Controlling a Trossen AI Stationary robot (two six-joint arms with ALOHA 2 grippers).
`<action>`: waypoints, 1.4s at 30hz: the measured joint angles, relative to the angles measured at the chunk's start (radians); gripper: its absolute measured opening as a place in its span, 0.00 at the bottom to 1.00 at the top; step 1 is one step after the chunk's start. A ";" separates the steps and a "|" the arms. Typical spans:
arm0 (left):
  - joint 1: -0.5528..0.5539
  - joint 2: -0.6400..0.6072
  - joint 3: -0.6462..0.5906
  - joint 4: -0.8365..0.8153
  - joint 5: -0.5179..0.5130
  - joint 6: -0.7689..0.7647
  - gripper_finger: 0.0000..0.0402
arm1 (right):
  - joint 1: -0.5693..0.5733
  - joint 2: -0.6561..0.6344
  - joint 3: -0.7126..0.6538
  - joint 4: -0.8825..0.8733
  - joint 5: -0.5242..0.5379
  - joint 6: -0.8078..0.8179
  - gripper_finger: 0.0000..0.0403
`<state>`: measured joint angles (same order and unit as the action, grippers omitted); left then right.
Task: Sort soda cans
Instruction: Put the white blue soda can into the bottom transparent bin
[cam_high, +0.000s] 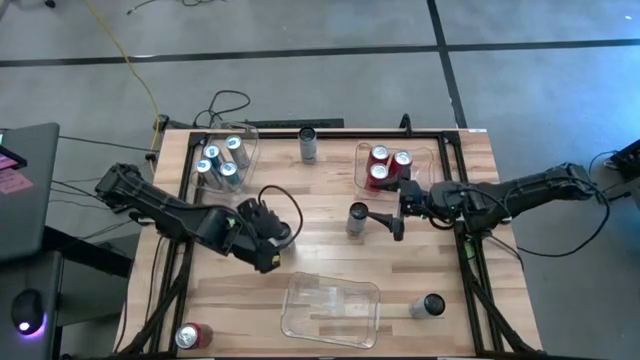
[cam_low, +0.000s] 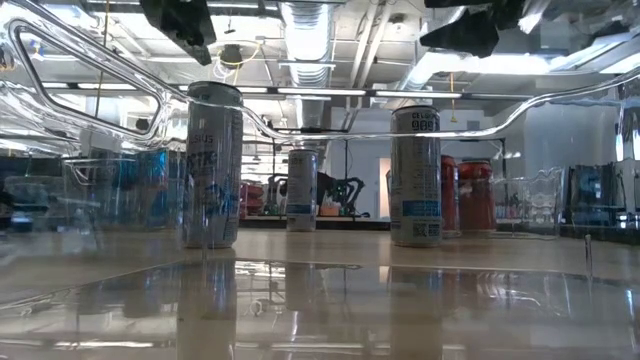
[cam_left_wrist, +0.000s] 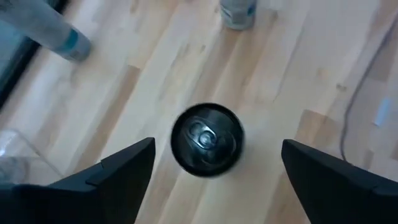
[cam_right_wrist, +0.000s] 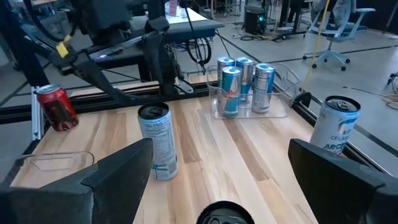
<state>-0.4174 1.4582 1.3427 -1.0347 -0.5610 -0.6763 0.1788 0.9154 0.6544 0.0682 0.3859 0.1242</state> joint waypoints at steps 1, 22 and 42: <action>-0.001 0.000 -0.007 -0.005 -0.004 -0.004 0.88 | 0.003 0.000 0.000 0.000 0.000 0.000 0.97; 0.106 0.000 -0.242 0.264 0.064 0.095 0.99 | 0.011 0.000 0.000 -0.001 0.000 0.000 0.97; 0.118 -0.005 -0.259 0.302 0.143 0.090 0.59 | 0.011 0.000 0.000 0.000 0.000 0.000 0.97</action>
<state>-0.2993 1.4536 1.0841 -0.7330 -0.4179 -0.5865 0.1898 0.9154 0.6544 0.0680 0.3859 0.1238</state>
